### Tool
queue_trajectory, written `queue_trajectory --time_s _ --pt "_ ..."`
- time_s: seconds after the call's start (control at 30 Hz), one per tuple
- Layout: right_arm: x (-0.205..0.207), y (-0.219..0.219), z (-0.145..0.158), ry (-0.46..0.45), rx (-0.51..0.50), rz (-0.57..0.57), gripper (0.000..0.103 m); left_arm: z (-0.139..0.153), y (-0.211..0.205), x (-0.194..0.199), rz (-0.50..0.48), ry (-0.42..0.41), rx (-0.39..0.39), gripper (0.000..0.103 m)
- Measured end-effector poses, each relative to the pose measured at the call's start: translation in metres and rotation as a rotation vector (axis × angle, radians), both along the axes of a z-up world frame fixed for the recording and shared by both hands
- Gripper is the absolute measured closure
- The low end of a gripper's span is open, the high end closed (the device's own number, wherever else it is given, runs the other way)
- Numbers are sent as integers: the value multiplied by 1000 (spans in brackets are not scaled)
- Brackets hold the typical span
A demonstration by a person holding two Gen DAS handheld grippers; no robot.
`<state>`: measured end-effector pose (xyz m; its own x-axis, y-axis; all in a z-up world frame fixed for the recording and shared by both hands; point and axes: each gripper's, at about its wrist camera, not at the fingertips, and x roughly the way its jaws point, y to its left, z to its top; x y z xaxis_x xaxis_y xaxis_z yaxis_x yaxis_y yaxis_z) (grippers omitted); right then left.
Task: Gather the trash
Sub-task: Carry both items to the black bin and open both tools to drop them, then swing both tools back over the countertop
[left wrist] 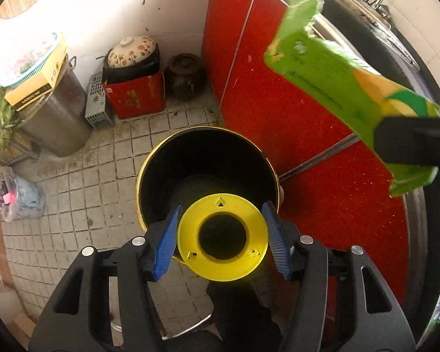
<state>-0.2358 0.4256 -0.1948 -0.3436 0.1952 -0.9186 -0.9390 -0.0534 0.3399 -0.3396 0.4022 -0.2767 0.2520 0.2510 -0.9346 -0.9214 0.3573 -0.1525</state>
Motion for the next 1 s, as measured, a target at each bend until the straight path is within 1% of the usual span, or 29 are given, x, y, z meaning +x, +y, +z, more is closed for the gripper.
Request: queue_trajectory --time_s 0.03,0.1,0.13,0.17,0.27,0.33,0.43,0.47,0.5,0.53,0.57,0.6,0.63,0.67,0.73,0.77,0.83,0.87,0.9,0.93,1.0 --pt "0 3 -4 1 -7 2 59 -2 1 2 -1 -3 -3 48" --pt "0 10 -8 -8 -17 13 50 -8 2 1 2 -11 -15 38" --pt "-4 13 -10 -12 -20 19 37 -11 4 0 7 -10 -13 28" --pt "-7 16 -11 -21 -13 22 29 -12 4 0 13 -6 -8 27" --pt "-3 15 -9 -16 -9 11 29 -16 6 -4 21 6 -19 27" --pt "4 6 0 -3 0 -1 29 -12 5 -7 24 1 -17 26" --pt "16 -15 22 -12 39 -20 26 2 -3 -6 4 10 1 23" --pt "23 -27 37 -10 58 -37 26 6 -5 -6 -4 12 10 21" --pt "28 -36 47 -7 73 -52 25 15 -9 -4 -17 18 24 19" --pt "33 -43 56 -4 85 -64 22 25 -14 -1 -32 25 40 17" --pt "43 -57 72 0 108 -95 19 35 -18 3 -48 30 54 15" --pt "51 -69 85 -1 127 -120 17 51 -25 10 -72 34 77 13" --pt "60 -84 99 -8 152 -148 14 64 -31 16 -93 36 96 10" --pt "73 -104 116 -26 182 -188 11 77 -37 24 -116 37 117 9" --pt "98 -143 142 -57 221 -274 10 107 -56 49 -186 38 161 7" --pt "115 -169 157 -76 240 -332 10 126 -69 68 -241 26 185 7" --pt "144 -218 179 -123 265 -440 9 151 -92 99 -333 -1 211 7" --pt "163 -253 191 -152 277 -515 9 162 -106 118 -385 -14 222 7" --pt "176 -278 198 -172 284 -568 9 174 -123 139 -447 -26 233 7" --pt "193 -314 208 -210 288 -647 9 185 -140 164 -516 -36 240 7" --pt "215 -364 219 -263 289 -759 9 204 -179 209 -651 -68 248 7"
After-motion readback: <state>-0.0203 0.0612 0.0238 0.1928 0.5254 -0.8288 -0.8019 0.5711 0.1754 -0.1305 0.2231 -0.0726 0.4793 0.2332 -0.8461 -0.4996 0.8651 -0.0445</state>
